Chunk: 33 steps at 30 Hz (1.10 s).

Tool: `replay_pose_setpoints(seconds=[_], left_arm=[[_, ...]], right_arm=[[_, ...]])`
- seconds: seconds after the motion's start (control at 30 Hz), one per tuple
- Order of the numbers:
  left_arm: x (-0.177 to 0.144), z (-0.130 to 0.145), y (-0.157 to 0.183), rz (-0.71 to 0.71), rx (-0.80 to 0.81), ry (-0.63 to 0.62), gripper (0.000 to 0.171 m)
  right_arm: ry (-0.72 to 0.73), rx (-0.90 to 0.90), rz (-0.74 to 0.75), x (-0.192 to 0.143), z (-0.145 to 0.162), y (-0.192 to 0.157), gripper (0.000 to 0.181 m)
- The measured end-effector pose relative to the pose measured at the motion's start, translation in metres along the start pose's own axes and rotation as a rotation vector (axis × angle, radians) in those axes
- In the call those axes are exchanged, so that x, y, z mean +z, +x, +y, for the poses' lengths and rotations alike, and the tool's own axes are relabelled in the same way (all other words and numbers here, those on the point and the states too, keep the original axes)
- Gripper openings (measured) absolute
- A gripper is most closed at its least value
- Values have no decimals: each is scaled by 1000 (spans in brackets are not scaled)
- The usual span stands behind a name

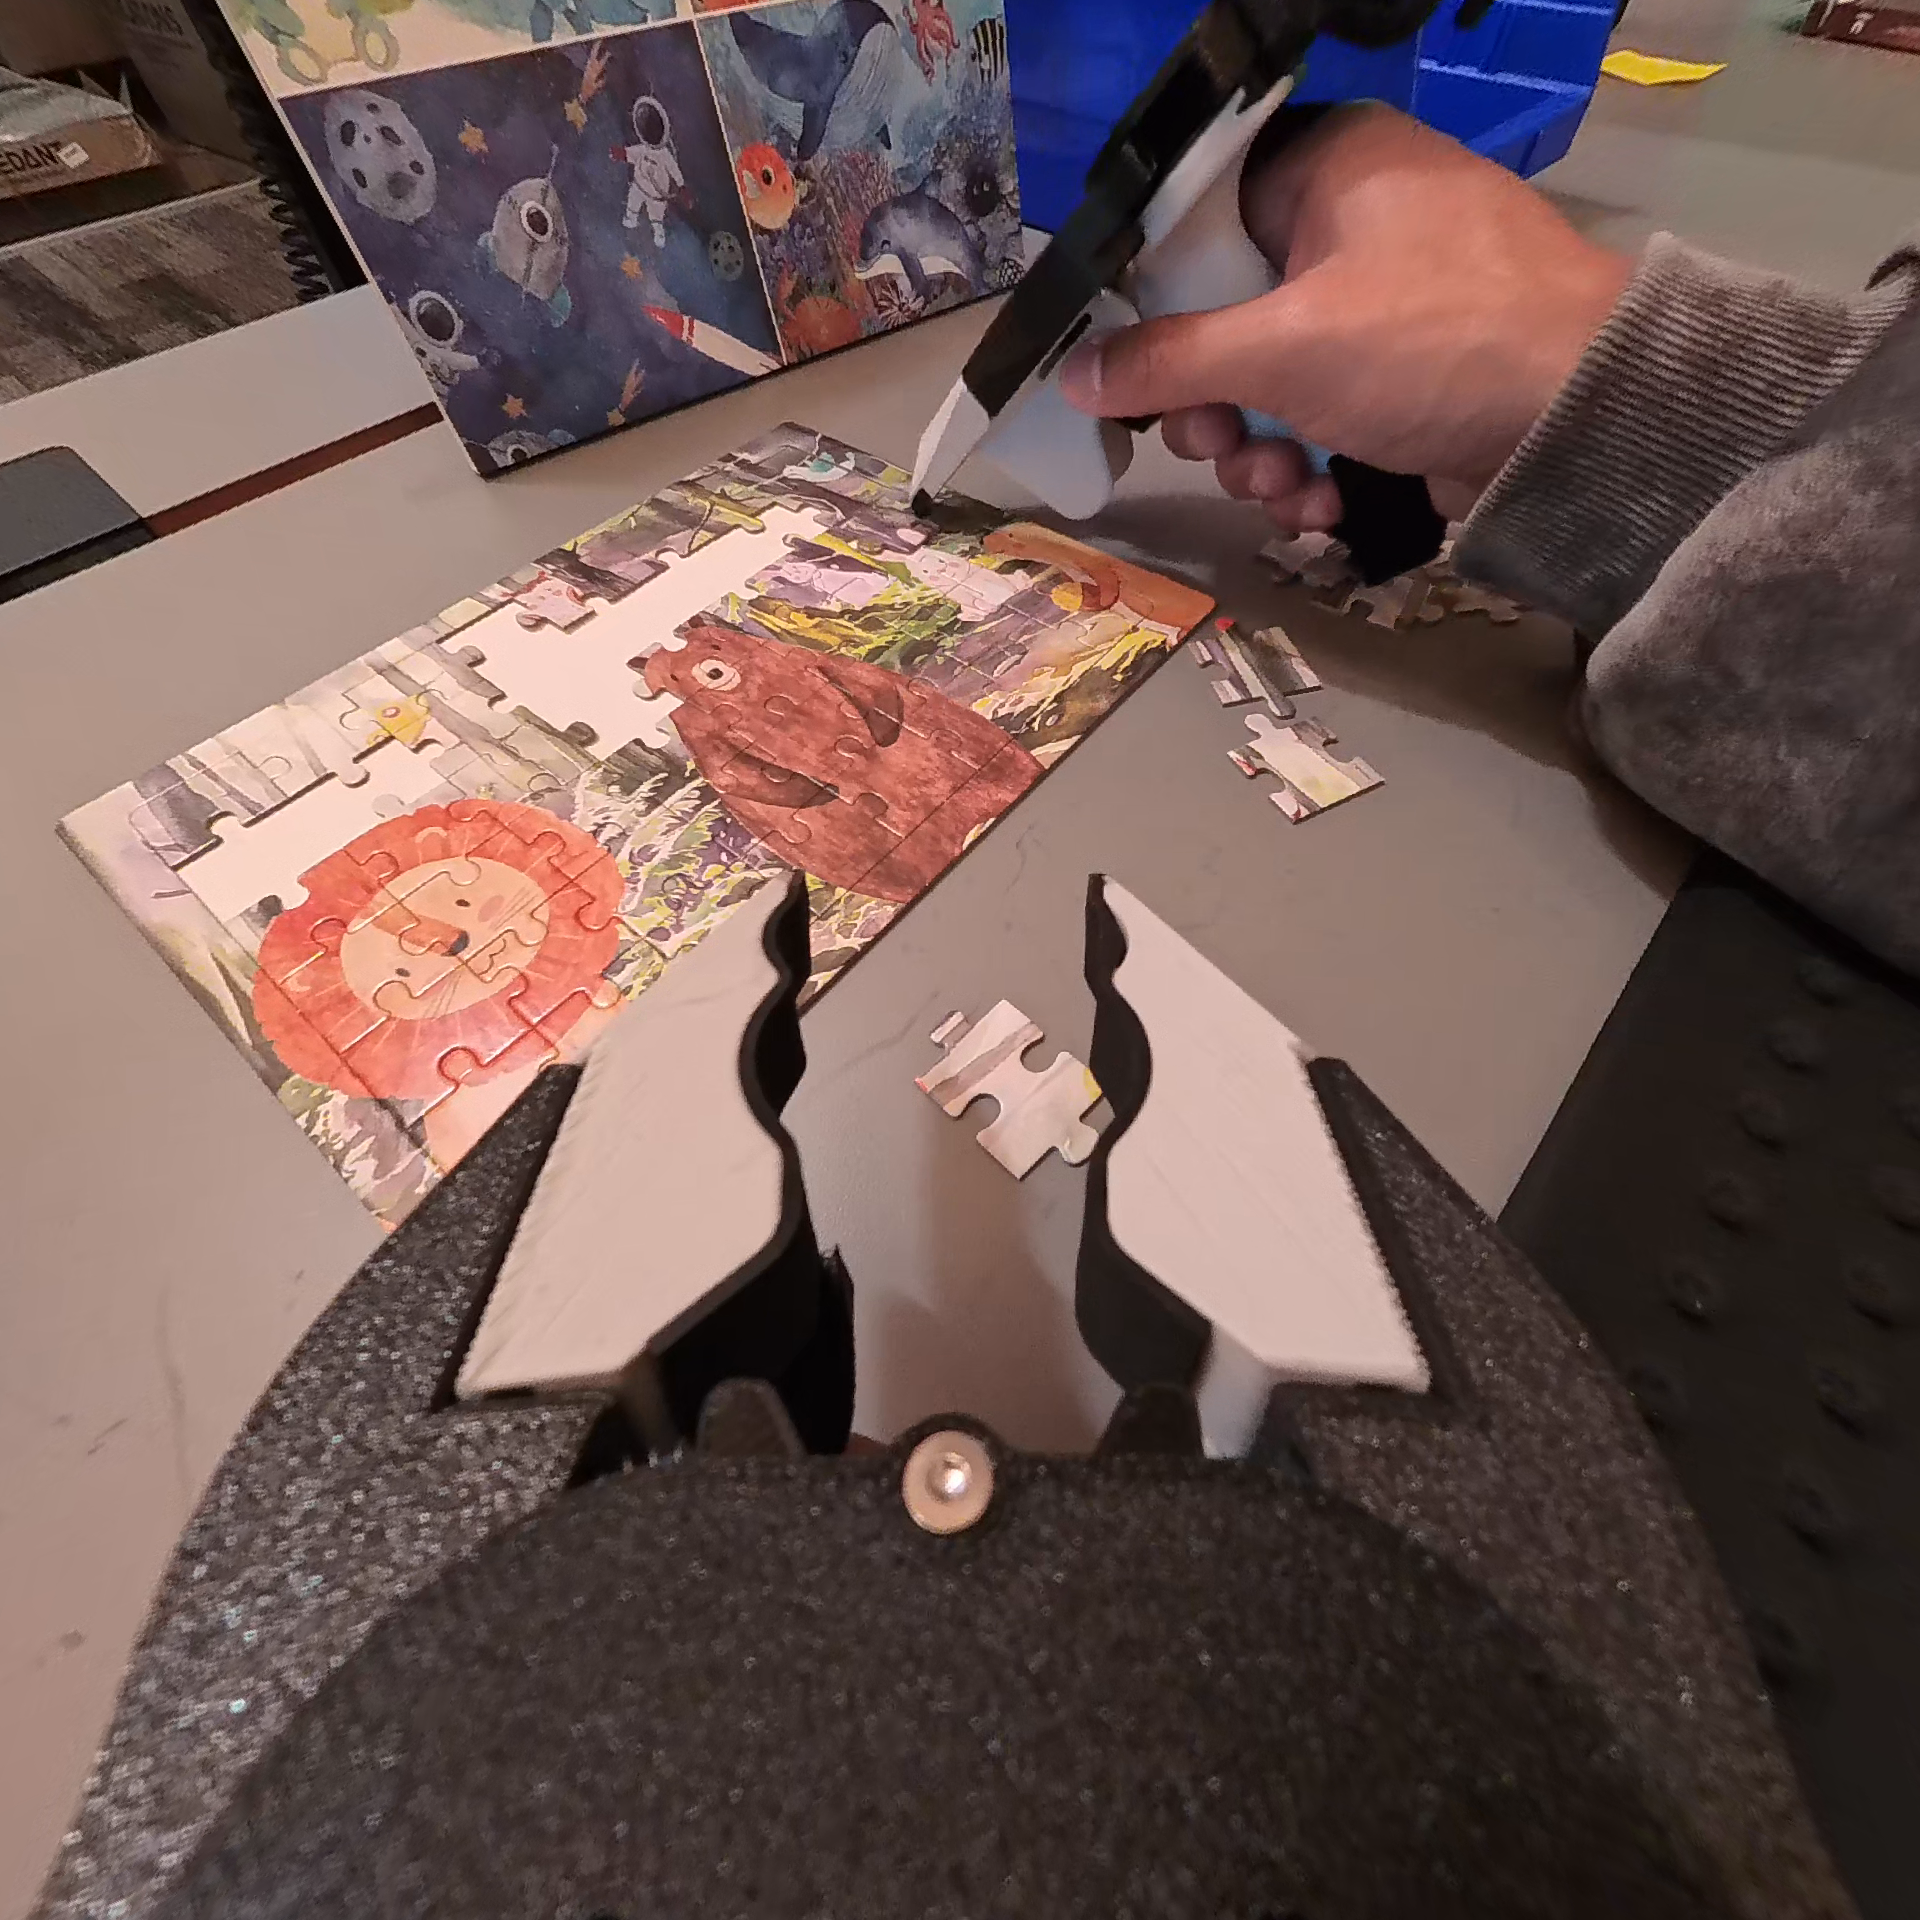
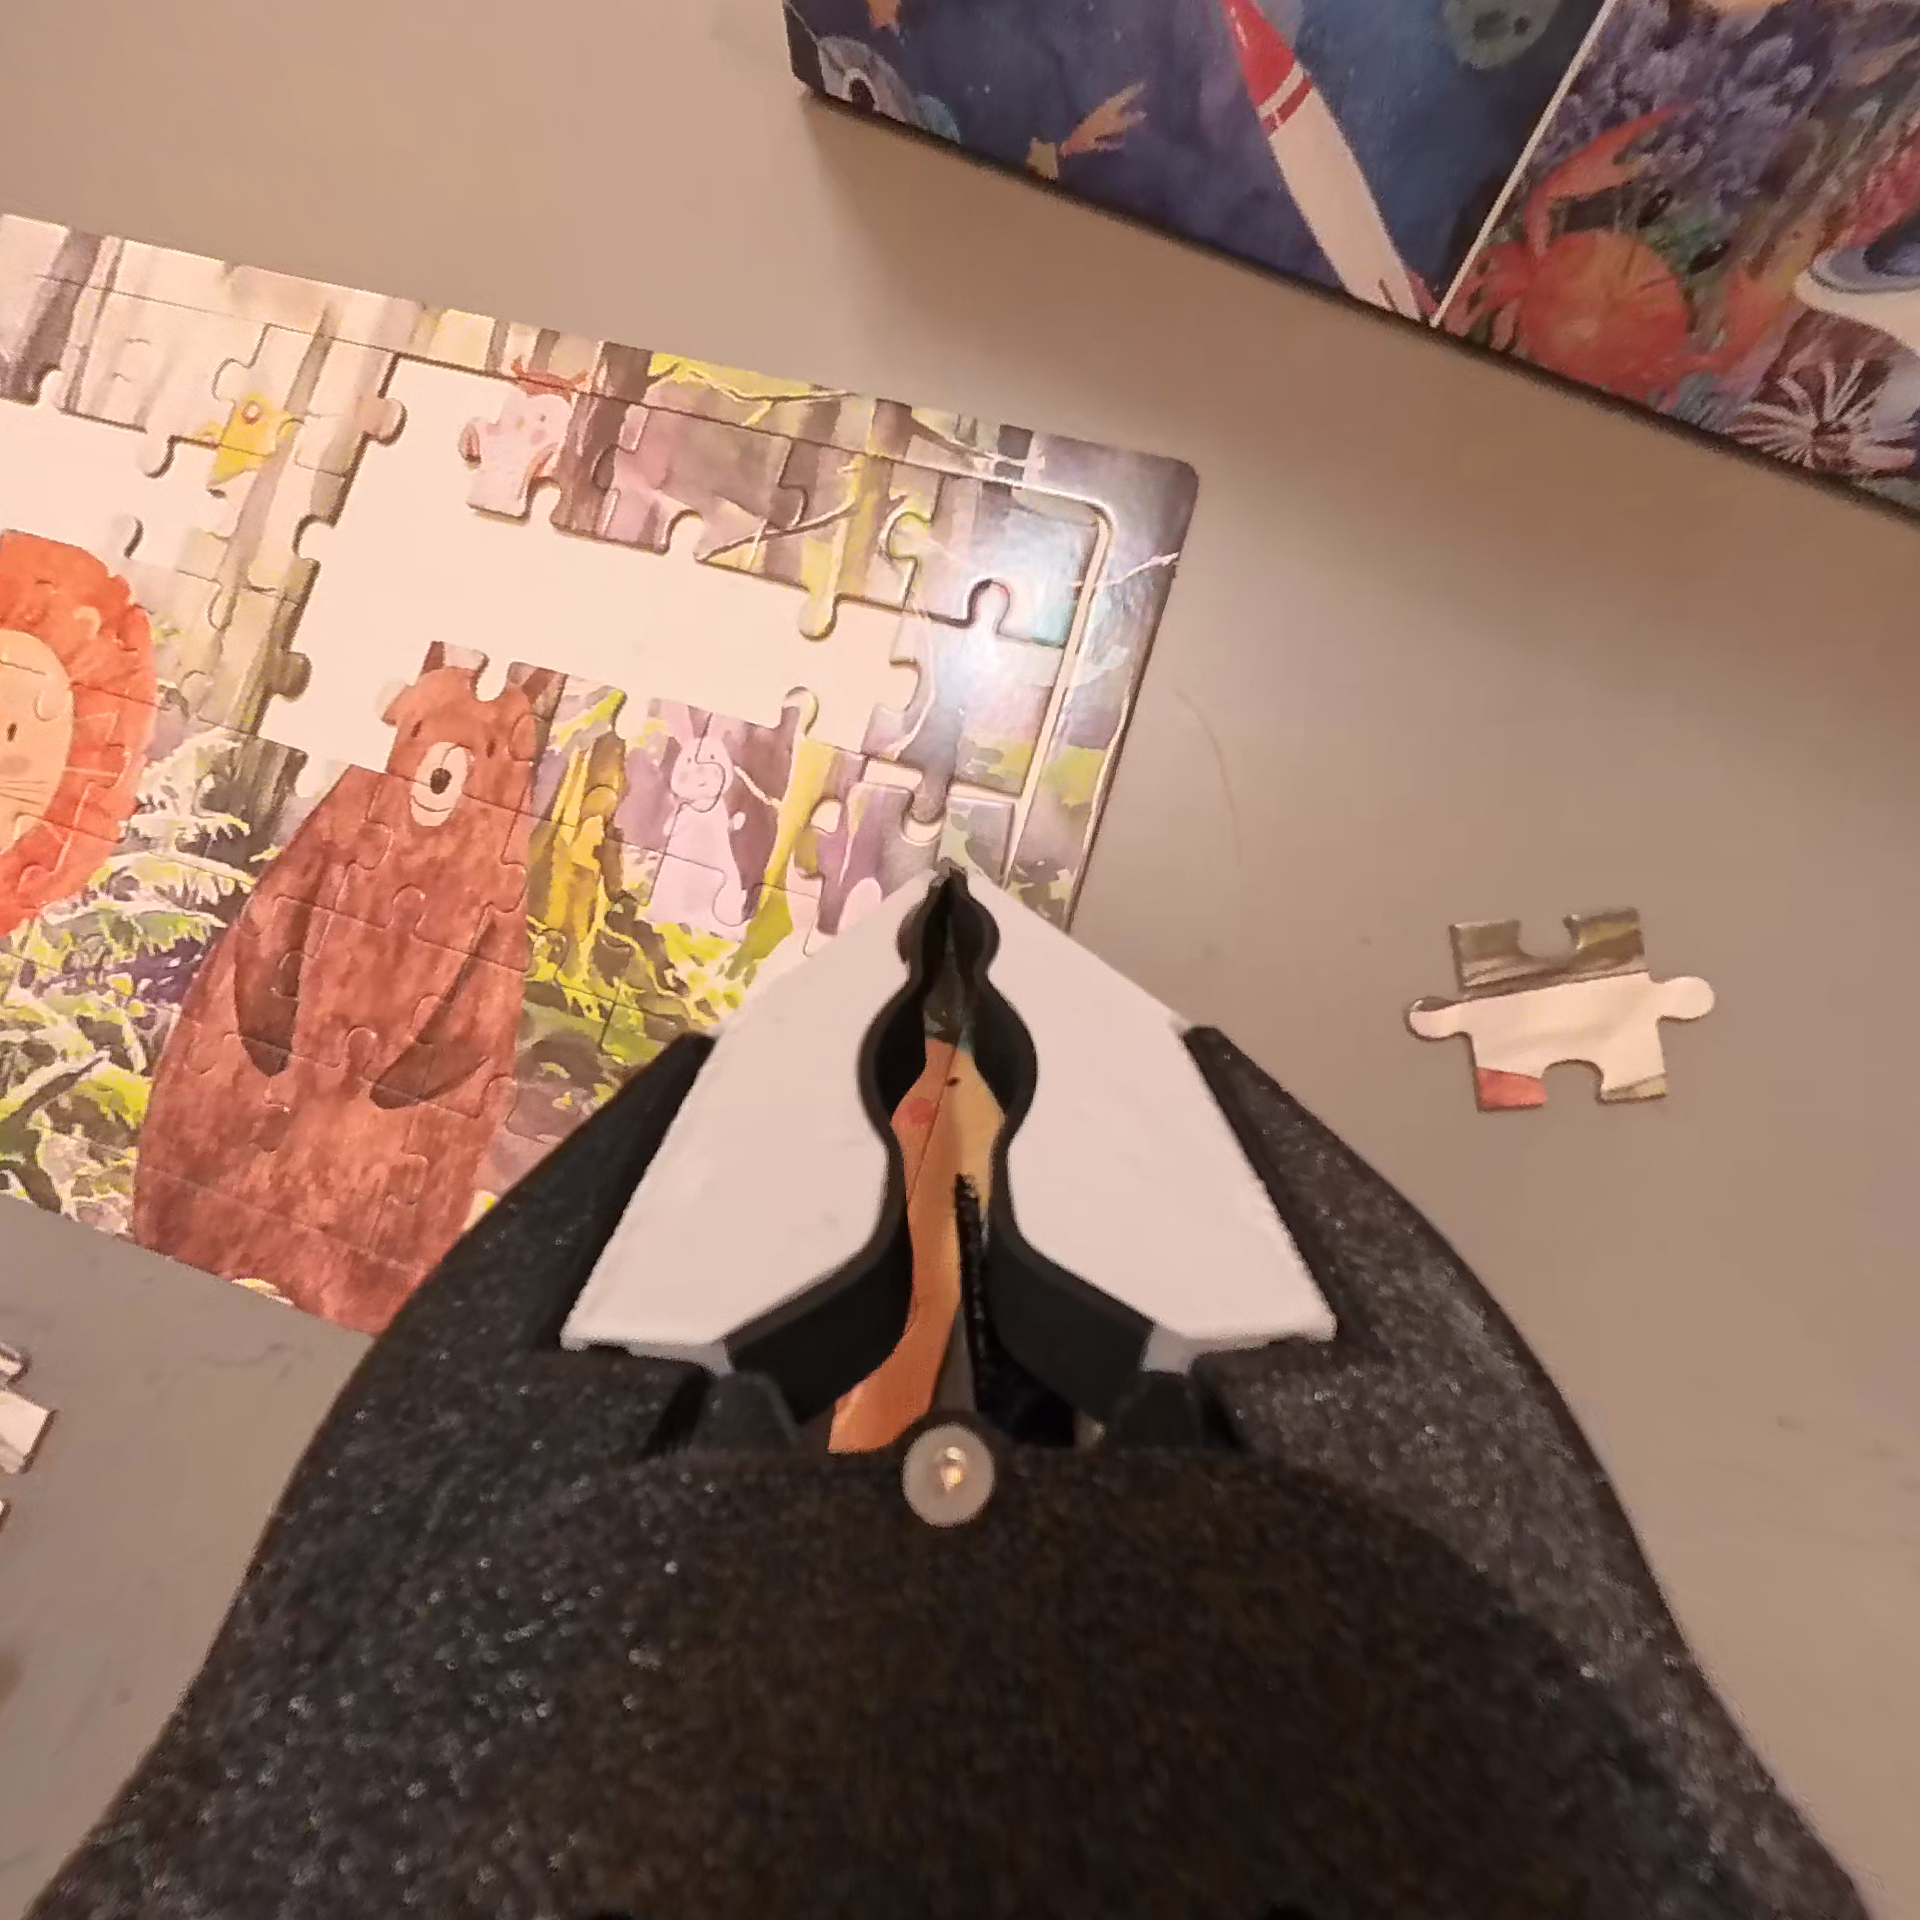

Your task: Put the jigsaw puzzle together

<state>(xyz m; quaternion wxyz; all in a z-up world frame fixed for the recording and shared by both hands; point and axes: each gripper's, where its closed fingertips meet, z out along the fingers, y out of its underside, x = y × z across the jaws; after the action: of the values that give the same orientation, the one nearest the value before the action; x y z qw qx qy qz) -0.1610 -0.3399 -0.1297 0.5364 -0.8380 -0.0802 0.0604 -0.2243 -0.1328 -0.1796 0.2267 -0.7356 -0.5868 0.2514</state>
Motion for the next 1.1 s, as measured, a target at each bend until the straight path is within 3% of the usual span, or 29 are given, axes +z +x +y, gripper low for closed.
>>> replay_pose_setpoints(seconds=[0.23, 0.5, 0.63, 1.1], left_arm=[[0, 1, 0, 0, 2, -5, 53], [1, 1, 1, 3, 4, -7, 53], [0, 1, 1, 4, 8, -8, 53], [1, 2, 1, 5, 12, -11, 53]], right_arm=[[-10, 112, -3, 1, 0, -4, 0], [41, -74, 11, -3, -11, -25, 0], [-12, -60, 34, 8, -4, -22, 0], [5, -22, 37, 8, -6, -15, 0]])
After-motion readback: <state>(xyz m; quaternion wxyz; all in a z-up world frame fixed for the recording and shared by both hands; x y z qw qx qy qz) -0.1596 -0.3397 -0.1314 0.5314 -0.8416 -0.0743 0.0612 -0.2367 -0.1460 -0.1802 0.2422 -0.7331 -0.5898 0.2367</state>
